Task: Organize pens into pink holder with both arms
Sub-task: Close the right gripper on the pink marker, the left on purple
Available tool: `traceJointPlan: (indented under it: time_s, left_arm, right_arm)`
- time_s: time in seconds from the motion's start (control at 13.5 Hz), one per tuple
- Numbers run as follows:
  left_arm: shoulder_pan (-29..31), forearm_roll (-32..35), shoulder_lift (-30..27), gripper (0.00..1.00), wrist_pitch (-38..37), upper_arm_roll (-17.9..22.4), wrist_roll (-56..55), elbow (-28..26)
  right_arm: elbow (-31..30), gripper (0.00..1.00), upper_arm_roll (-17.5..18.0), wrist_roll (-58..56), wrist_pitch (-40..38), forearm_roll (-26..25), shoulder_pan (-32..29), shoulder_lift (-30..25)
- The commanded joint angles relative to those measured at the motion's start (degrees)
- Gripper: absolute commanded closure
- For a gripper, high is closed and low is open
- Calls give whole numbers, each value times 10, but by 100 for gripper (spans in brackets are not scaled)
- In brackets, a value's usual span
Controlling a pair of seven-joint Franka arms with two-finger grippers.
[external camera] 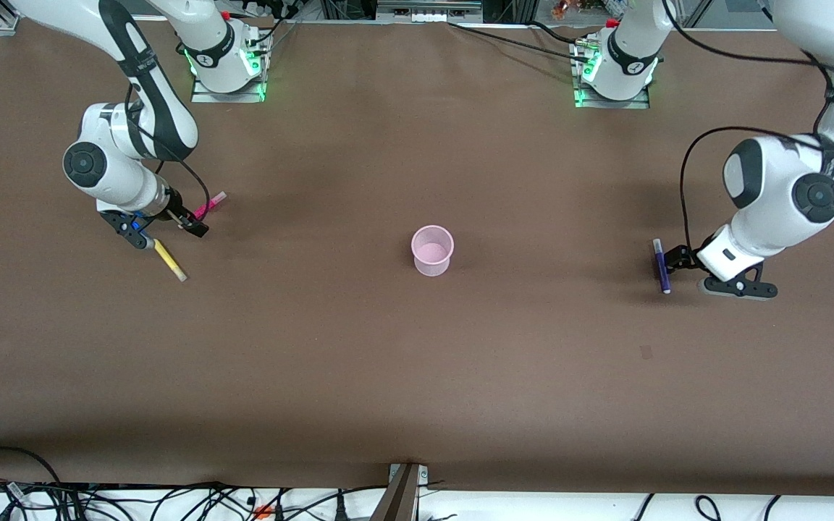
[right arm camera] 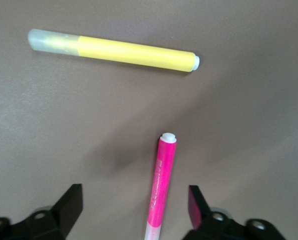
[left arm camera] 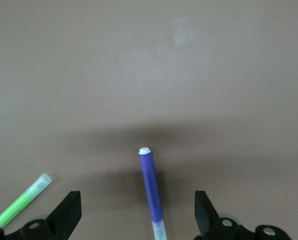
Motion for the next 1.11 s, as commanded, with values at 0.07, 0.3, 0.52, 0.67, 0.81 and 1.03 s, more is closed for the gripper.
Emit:
traceJointPlan:
  time_s: [0.07,0.3,0.52,0.67,0.81,1.03]
  left_arm:
    - [6,10,47,0,22,-6,9,7]
    - [6,10,65,0,61,-6,11,2]
    - [5,12,74,30,72,-6,16,3]
    - [4,12,83,38,75,-7,22,4]
    - [5,12,92,42,83,-7,23,5]
    - [5,12,89,77,82,-8,24,3]
  right_arm:
    - [-15,13,-6,4,30,7,-3,10]
    - [-35,14,-7,4,76,7,-3,20]
    - [-36,38,-9,3,88,7,-3,28]
    - [-36,64,-10,2,86,7,-3,26]
    - [-35,96,-11,1,85,7,-3,25]
    - [-34,100,-10,0,81,6,-3,19]
